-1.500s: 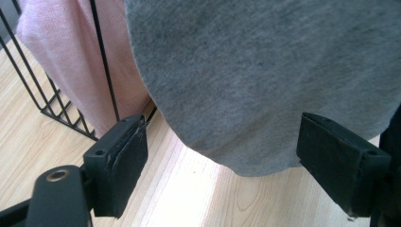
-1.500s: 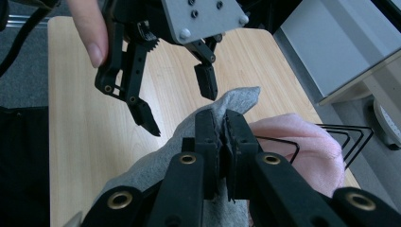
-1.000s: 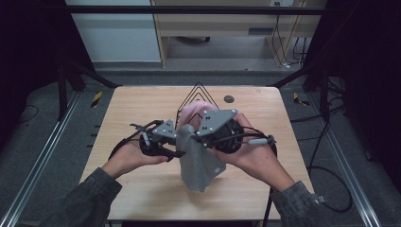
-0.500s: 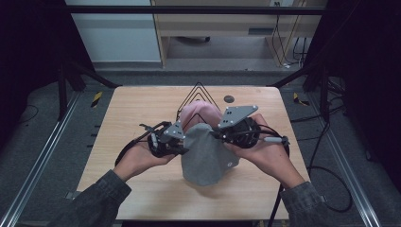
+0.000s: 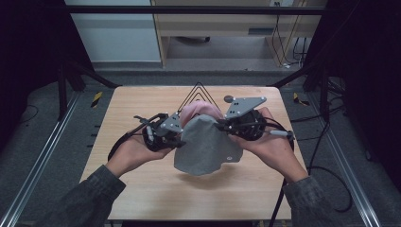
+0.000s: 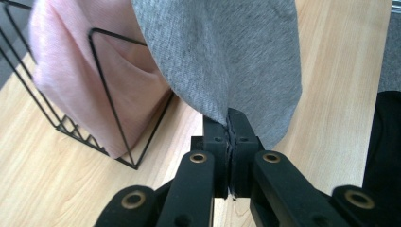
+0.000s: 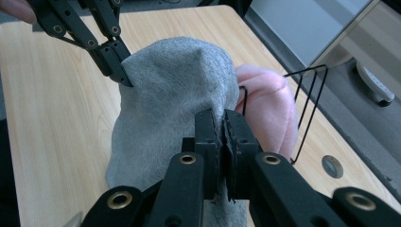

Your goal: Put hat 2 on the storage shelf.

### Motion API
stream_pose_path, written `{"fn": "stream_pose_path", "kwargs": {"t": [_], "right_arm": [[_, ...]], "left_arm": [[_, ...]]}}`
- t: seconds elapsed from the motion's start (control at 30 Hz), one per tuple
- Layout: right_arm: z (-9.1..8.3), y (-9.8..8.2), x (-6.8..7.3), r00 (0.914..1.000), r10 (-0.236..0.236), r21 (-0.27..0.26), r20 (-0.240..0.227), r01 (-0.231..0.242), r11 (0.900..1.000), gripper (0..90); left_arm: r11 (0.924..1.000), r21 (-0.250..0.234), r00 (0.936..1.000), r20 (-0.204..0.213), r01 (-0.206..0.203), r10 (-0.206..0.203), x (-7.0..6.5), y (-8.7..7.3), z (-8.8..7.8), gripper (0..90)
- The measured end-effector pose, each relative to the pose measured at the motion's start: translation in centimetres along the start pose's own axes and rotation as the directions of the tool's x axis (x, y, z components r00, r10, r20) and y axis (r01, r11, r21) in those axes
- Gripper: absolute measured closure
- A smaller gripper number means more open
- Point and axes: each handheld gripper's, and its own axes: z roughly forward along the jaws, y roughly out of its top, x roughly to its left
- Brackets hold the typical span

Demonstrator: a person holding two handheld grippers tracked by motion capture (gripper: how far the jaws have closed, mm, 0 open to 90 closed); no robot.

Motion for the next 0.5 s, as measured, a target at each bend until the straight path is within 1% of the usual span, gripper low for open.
{"fn": "stream_pose_path", "kwargs": {"t": [0.27,0.4,0.5], "right_arm": [[-0.8,0.8,-1.1,0.9998,0.017,-0.023,0.009,-0.016,1.0,85.5],[-1.2,1.0,-1.6,0.9995,0.023,-0.033,0.022,-0.022,0.999,85.5],[-1.4,1.1,-1.8,0.9992,0.032,-0.043,0.024,-0.031,0.999,85.5]], "left_arm": [[0.9999,-0.007,0.9998,-0.012,0.015,-0.015,1.0,1.2,-1.3,88.3],[0.9999,-0.004,0.9997,-0.021,0.011,-0.011,1.1,1.6,-1.8,88.3],[0.9996,-0.023,0.9994,-0.031,0.014,-0.014,1.3,2.2,-2.6,88.3]]}}
